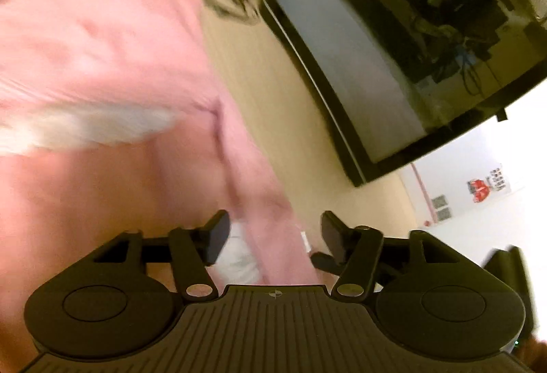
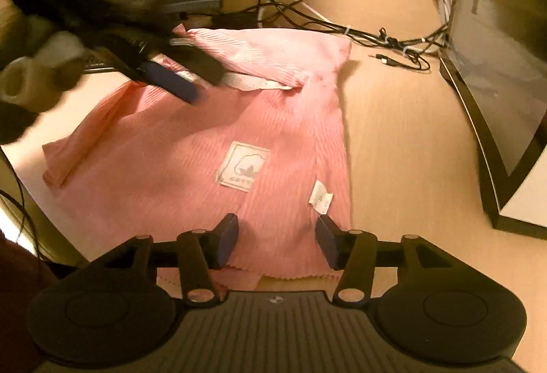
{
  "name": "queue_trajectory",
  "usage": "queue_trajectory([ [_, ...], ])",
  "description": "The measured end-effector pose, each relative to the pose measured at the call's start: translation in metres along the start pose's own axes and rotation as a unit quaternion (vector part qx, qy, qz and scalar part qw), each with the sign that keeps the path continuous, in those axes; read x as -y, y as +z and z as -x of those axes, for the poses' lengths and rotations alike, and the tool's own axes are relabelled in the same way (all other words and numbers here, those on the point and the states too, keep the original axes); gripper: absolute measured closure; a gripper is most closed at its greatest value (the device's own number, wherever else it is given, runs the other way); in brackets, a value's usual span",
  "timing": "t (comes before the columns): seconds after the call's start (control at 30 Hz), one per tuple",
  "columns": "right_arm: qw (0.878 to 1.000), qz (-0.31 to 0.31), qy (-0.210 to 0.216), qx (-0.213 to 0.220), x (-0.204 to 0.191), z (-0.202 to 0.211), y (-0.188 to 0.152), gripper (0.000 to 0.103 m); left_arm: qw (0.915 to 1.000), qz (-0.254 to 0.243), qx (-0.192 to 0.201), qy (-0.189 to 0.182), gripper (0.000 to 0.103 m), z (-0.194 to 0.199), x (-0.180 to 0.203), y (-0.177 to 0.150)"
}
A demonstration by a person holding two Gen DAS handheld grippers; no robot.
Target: Fold clothes
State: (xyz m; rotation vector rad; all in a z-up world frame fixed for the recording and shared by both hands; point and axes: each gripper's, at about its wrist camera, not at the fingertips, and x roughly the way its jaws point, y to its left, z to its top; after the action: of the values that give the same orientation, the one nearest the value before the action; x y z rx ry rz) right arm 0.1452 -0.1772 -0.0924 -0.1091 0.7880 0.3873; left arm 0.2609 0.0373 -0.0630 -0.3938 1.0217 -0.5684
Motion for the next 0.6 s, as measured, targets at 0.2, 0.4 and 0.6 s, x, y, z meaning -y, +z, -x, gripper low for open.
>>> queue_trajectory([
  [0.2, 0.998, -0.052, 0.029, 0.026, 0.008, 0.014, 0.011, 0.012, 0.9920, -0.017, 0.052, 0.114, 0.036, 0.087, -0.033, -0.055],
  [0.4, 0.988, -0.134, 0.059, 0.044, 0.023, -0.013, 0.034, 0.000, 0.9881, 0.036, 0.041, 0.144, 0.038, 0.105, -0.058, -0.091],
  [0.6, 0.981, -0.183, 0.061, 0.024, 0.021, -0.036, 0.025, 0.000, 0.9905, 0.005, 0.009, 0.137, 0.028, 0.090, -0.049, -0.096],
])
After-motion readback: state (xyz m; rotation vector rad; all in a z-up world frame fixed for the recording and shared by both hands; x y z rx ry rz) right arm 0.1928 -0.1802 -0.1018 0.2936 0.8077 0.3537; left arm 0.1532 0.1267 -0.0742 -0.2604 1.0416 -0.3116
